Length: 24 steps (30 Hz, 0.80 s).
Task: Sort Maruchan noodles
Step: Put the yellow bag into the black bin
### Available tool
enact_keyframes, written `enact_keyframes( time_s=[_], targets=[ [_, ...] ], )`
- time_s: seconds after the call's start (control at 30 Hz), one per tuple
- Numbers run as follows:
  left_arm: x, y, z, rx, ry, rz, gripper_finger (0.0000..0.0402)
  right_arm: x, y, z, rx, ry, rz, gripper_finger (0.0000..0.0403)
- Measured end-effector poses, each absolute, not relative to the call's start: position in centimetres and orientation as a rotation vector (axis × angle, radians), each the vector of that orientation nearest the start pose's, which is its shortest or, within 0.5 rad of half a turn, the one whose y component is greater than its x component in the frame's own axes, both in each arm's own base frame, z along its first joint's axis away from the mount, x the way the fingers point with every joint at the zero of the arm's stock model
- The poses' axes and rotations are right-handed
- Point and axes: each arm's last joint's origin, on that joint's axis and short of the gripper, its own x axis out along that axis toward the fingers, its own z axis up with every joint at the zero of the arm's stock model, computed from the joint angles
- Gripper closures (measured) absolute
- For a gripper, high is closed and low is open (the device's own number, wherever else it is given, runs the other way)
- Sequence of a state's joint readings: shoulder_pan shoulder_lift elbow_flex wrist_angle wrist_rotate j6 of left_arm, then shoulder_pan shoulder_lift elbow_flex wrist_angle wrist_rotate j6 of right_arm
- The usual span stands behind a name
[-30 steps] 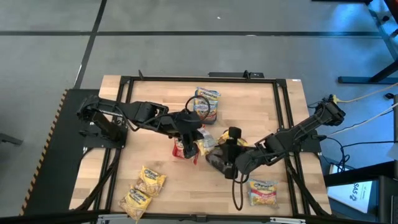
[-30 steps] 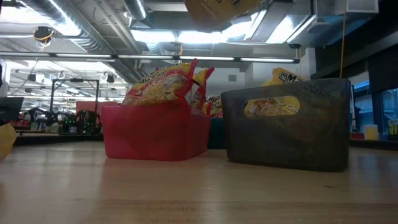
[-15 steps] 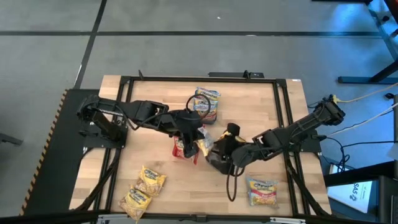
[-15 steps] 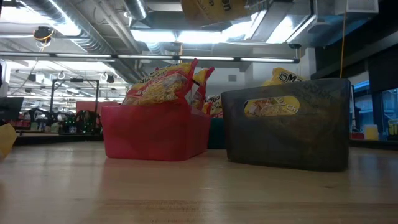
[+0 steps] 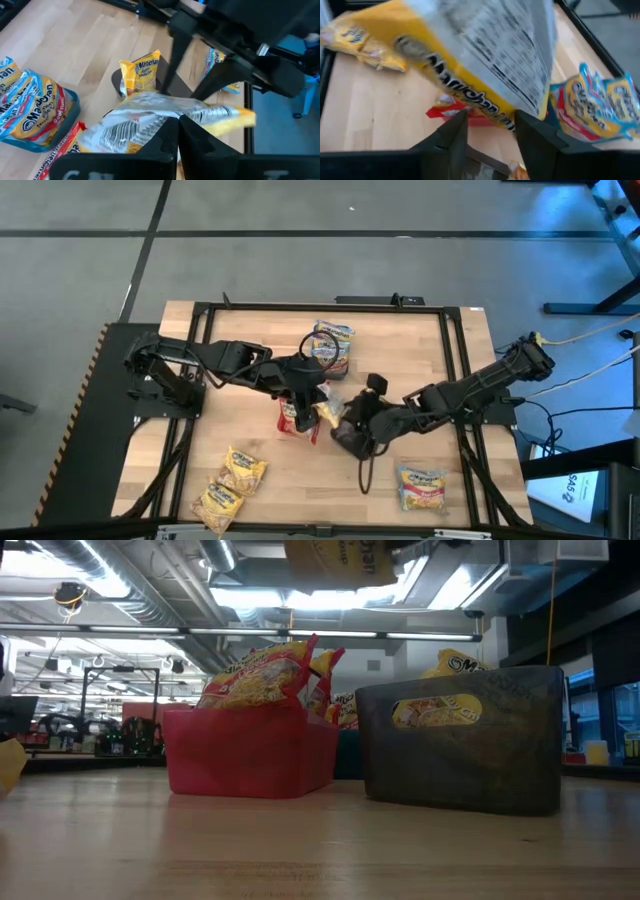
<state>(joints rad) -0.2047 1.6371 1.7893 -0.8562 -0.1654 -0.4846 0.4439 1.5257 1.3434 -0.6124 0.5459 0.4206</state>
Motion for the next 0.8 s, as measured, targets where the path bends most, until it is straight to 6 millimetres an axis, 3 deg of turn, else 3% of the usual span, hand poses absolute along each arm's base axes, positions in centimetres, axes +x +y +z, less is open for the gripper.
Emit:
enact_keyframes(
  time_s=[0.3,0.43,0.6,0.8],
  targets=[
    [33.86,-6.15,40.09,-0.342,0.682,0.142,0.0401,29.98,12.04,31.45,0.035,0.665,-0.294,0.0129],
    [33.88,-6.16,40.12,-0.346,0.679,0.140,0.0401,29.97,11.97,31.48,0.003,0.657,-0.311,0.0097],
    [33.88,-6.30,40.12,-0.385,0.690,0.105,0.0401,29.97,11.81,31.57,-0.028,0.633,-0.364,0.0095],
    [33.87,-6.39,40.13,-0.388,0.692,0.096,0.0401,30.02,11.82,31.63,-0.026,0.623,-0.367,0.0124]
  ],
)
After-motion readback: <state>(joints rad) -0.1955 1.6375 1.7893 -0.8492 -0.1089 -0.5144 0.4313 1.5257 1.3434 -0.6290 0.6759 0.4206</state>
